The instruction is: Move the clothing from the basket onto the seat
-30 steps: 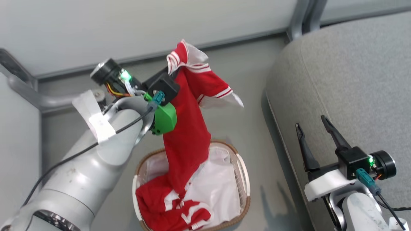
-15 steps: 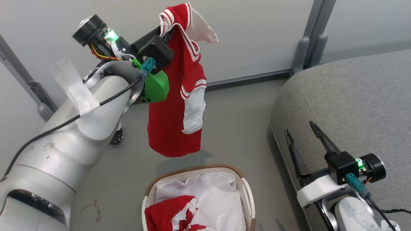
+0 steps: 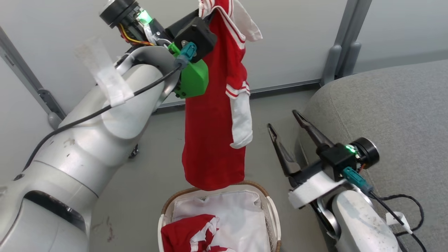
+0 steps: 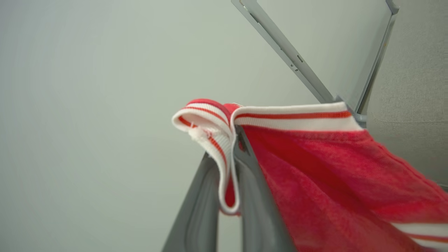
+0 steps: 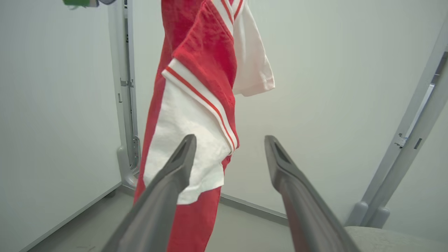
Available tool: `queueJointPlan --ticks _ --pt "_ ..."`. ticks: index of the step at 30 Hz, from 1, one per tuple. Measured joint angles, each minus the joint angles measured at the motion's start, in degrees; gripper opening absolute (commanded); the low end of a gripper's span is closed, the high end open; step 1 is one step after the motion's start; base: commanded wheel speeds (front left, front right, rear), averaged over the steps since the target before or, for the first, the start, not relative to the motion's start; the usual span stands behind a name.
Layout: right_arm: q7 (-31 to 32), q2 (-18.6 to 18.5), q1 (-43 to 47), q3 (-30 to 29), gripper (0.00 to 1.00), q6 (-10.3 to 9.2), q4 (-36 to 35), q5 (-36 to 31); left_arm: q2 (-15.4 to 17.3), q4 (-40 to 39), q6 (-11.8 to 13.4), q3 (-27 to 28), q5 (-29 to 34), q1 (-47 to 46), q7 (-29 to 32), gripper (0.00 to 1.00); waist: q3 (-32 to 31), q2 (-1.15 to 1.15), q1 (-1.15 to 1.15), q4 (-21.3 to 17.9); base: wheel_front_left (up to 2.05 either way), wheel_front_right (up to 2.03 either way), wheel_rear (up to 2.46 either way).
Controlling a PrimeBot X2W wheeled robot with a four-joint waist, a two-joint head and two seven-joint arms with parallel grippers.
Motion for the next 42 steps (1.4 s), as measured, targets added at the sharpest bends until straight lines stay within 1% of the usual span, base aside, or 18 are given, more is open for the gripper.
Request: queueJointPlan --ticks 3,6,8,13,20,21,22,24,25,34,39,40,41,42 --pt "0.00 0.07 -2.88 3.48 1.00 0.00 1.44 4.11 -1.71 0.07 -0.02 -1.35 -0.75 -0.74 0.85 0.00 -0.02 0.00 0.00 0.84 0.00 0.00 0.00" --pt "0.00 0.03 -6.30 5.92 1.00 0.00 3.66 4.75 -3.31 0.16 -0.10 -2.63 -1.86 -1.48 1.45 0.00 -0.05 0.00 0.00 1.80 0.00 0.00 0.00" --pt "0.00 0.09 -8.20 6.23 1.00 0.00 5.46 5.49 -4.27 0.00 -0.10 -3.50 -2.46 -2.02 1.42 0.00 -0.07 0.00 0.00 2.56 0.00 0.00 0.00" --pt "-0.02 0.01 -11.04 3.42 1.00 0.00 10.04 6.32 -5.83 -0.67 -0.10 -5.23 -3.49 -2.64 0.85 0.00 -0.07 0.00 0.00 4.38 0.00 0.00 0.00" --pt "-0.03 0.01 -13.99 -0.27 1.00 0.00 16.10 4.74 -6.50 -1.97 -0.10 -6.66 -4.98 -2.62 -1.12 0.00 0.01 0.00 0.00 6.67 0.00 0.00 0.00" --pt "-0.03 0.02 -14.14 -0.57 0.52 0.00 16.52 4.56 -6.55 -2.04 -0.10 -6.73 -5.08 -2.54 -1.21 0.00 0.01 0.00 0.00 6.82 0.00 0.00 0.00" --pt "-0.02 0.02 -14.28 -0.80 0.43 0.00 17.13 4.56 -6.59 -2.08 -0.10 -6.81 -5.44 -2.40 -1.41 0.00 0.00 0.00 0.00 6.97 0.00 0.00 0.00" --pt "-0.03 0.02 -14.62 -1.01 0.08 0.00 18.14 4.56 -6.64 -2.08 -0.10 -6.79 -6.00 -1.88 -1.59 0.00 -0.03 0.00 0.00 7.12 0.00 0.00 0.00" --pt "-0.03 0.02 -14.79 -1.02 0.00 0.00 18.37 4.56 -6.64 -2.07 -0.10 -6.72 -6.23 -1.63 -1.63 0.00 -0.04 0.00 0.00 7.11 0.00 0.00 0.00" --pt "-0.03 0.02 -15.25 -1.14 0.00 0.00 18.98 4.07 -5.34 -2.11 0.16 -5.09 -9.88 2.06 -2.48 0.00 -0.31 0.00 0.00 6.44 0.00 0.00 0.00" --pt "-0.03 0.01 -15.24 -1.67 0.00 0.00 18.84 3.32 -4.70 -2.33 0.44 -4.60 -10.91 4.00 -3.22 0.00 -0.50 0.00 0.00 6.07 0.00 0.00 0.00" --pt "-0.03 0.02 -15.24 -1.83 0.00 0.00 18.76 3.03 -4.50 -2.34 0.56 -4.46 -11.32 4.64 -3.46 0.21 -0.53 0.00 0.00 5.99 0.00 0.00 0.00" --pt "-0.03 0.03 -15.24 -2.11 0.00 0.00 18.68 2.78 -4.31 -2.34 0.59 -4.31 -11.93 5.38 -3.68 0.34 -0.56 0.00 0.00 5.91 0.00 0.00 0.00" --pt "-0.03 0.02 -15.25 -2.36 0.00 0.00 18.56 2.49 -4.20 -2.34 0.60 -4.12 -12.37 6.03 -3.80 0.61 -0.60 0.00 0.00 5.84 0.00 0.00 0.00"
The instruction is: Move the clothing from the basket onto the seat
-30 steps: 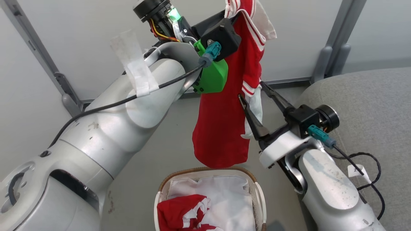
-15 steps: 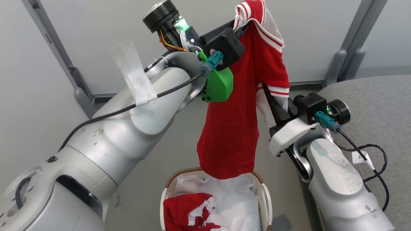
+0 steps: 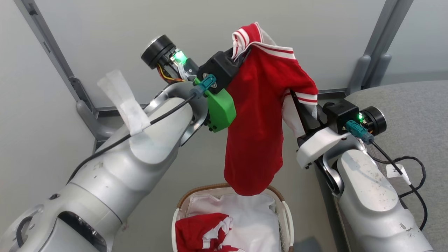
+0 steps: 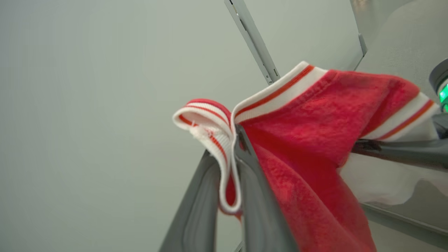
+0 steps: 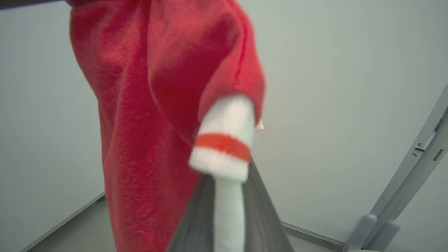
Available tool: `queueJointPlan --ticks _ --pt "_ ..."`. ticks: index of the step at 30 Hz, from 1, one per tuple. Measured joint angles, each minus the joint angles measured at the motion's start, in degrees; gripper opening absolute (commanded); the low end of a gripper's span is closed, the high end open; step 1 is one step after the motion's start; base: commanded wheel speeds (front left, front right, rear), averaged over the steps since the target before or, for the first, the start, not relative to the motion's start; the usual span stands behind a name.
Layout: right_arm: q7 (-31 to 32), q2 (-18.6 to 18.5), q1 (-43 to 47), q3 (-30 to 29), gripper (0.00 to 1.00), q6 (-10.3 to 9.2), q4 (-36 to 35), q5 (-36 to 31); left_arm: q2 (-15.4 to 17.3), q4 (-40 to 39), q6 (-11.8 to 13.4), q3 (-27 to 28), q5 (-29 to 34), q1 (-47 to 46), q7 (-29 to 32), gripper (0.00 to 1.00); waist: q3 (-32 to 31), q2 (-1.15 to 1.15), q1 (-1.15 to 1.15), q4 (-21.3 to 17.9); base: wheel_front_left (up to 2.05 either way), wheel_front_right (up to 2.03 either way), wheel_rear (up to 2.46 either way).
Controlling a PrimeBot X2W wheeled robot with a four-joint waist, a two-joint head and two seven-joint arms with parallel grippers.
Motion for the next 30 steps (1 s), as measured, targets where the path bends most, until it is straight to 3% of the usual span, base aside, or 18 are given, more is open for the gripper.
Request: queueJointPlan --ticks 1,2,14,30 --pt "0.00 0.00 -0.03 -0.43 0.00 0.00 -0.13 -0.26 0.16 0.00 0.01 0.16 -0.45 0.80 -0.35 0.77 -0.04 0.00 0.00 -0.07 0.00 0.00 0.00" --pt "0.00 0.00 -0.13 -0.83 0.00 0.00 -0.27 -0.58 0.32 -0.01 0.22 0.36 -0.73 1.64 -0.56 1.00 -0.10 0.00 0.00 -0.14 0.00 0.00 0.00" --pt "0.01 -0.01 -1.38 -6.15 0.00 0.00 -2.43 -4.45 0.70 -4.68 3.75 5.30 -3.42 16.81 -2.20 1.00 -0.42 0.00 0.00 -0.91 0.00 0.00 0.00" --pt "0.01 -0.02 -1.37 -7.71 0.00 0.00 -5.04 -6.71 2.43 -12.60 3.83 16.42 -0.46 36.44 -2.27 1.00 -0.28 0.00 0.00 -4.61 0.00 0.00 0.00"
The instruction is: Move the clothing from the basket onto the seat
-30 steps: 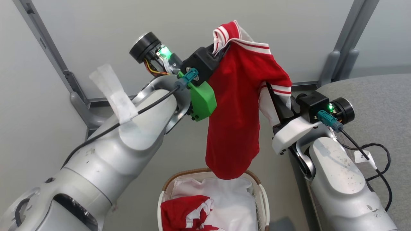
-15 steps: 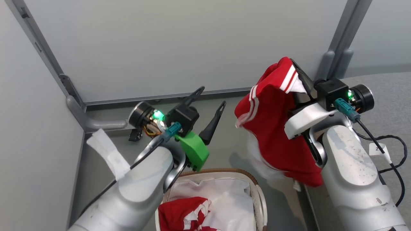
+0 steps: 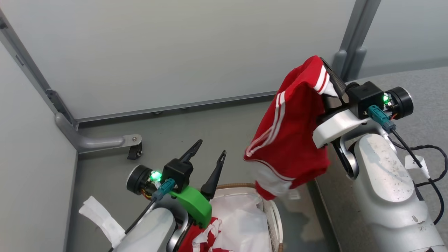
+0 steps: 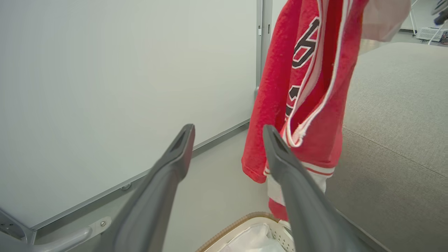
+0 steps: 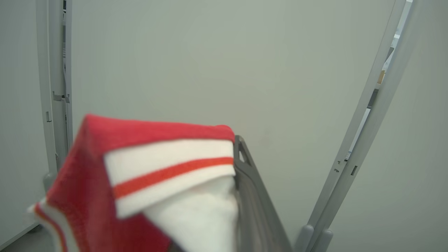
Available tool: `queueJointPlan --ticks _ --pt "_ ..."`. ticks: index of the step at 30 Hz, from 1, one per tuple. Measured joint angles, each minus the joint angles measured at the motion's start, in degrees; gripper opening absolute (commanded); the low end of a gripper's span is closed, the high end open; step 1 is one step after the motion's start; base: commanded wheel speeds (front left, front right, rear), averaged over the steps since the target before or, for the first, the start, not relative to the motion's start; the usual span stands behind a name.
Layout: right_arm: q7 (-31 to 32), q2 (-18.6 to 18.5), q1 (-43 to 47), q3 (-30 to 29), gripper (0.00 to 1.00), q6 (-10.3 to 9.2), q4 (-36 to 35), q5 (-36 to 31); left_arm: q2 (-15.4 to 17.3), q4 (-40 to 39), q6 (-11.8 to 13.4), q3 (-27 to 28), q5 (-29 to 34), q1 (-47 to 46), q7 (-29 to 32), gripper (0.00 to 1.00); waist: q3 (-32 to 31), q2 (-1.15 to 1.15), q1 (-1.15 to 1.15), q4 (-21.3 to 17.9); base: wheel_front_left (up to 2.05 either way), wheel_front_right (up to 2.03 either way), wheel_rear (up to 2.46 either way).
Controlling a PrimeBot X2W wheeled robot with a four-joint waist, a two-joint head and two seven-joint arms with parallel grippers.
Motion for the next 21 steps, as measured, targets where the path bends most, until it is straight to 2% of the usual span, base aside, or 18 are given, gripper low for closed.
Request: queueJointPlan --ticks 10,21 --pt "0.00 0.01 -2.23 0.32 0.00 0.01 0.76 -3.96 -1.68 -4.30 -1.08 5.93 4.27 5.50 0.00 1.00 0.58 0.00 0.00 -4.66 0.00 0.00 0.00" --pt "0.00 -1.96 -4.71 -1.35 0.00 0.01 1.52 -6.61 -3.88 -4.61 -2.72 8.81 7.71 7.24 0.00 1.00 2.06 0.00 0.00 -12.81 0.00 0.00 0.00"
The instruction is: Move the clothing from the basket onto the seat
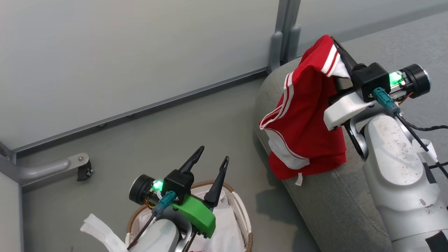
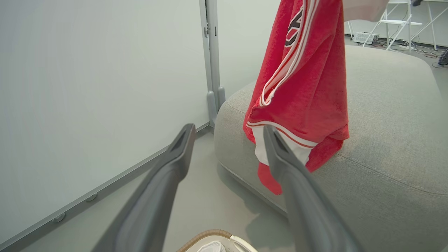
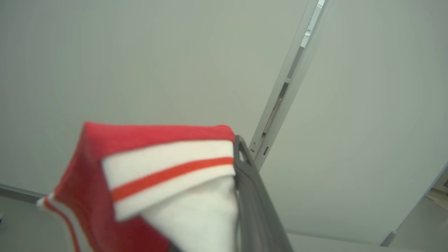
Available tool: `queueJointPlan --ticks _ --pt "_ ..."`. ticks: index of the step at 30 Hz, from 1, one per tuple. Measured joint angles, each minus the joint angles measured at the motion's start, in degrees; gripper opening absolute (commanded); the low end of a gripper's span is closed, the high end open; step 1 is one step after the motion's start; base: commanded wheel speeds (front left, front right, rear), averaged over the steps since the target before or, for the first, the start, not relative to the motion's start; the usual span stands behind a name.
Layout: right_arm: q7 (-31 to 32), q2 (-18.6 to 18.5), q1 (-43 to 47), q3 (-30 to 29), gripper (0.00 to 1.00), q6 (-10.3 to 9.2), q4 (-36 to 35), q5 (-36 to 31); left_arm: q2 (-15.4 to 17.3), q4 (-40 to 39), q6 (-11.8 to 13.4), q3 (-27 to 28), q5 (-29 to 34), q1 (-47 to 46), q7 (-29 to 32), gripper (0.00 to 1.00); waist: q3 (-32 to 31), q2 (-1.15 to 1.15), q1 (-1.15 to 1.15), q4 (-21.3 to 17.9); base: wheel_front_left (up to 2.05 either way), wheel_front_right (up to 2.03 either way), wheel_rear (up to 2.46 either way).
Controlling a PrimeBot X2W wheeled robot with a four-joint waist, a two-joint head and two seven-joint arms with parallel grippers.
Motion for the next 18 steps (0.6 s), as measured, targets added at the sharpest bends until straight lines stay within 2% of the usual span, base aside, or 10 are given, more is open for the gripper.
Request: queueJointPlan --ticks 8,13,18 --pt "0.00 -2.45 -2.14 -0.66 0.00 0.00 0.05 0.04 -0.68 0.92 -0.96 0.18 1.99 -0.14 0.00 1.00 2.78 0.00 0.00 -4.58 0.00 0.00 0.00" --pt "-0.01 -4.37 -4.55 -0.77 0.00 0.00 0.99 0.43 -0.82 1.21 -1.38 -0.13 2.86 -1.46 0.00 1.00 5.61 0.00 0.00 -5.21 0.00 0.00 0.00" --pt "-0.01 -9.21 -13.37 -1.03 0.00 0.00 3.04 0.34 -0.10 1.12 -1.46 -0.08 3.79 -4.19 0.00 1.00 9.37 0.00 0.00 -4.54 0.00 0.00 0.00"
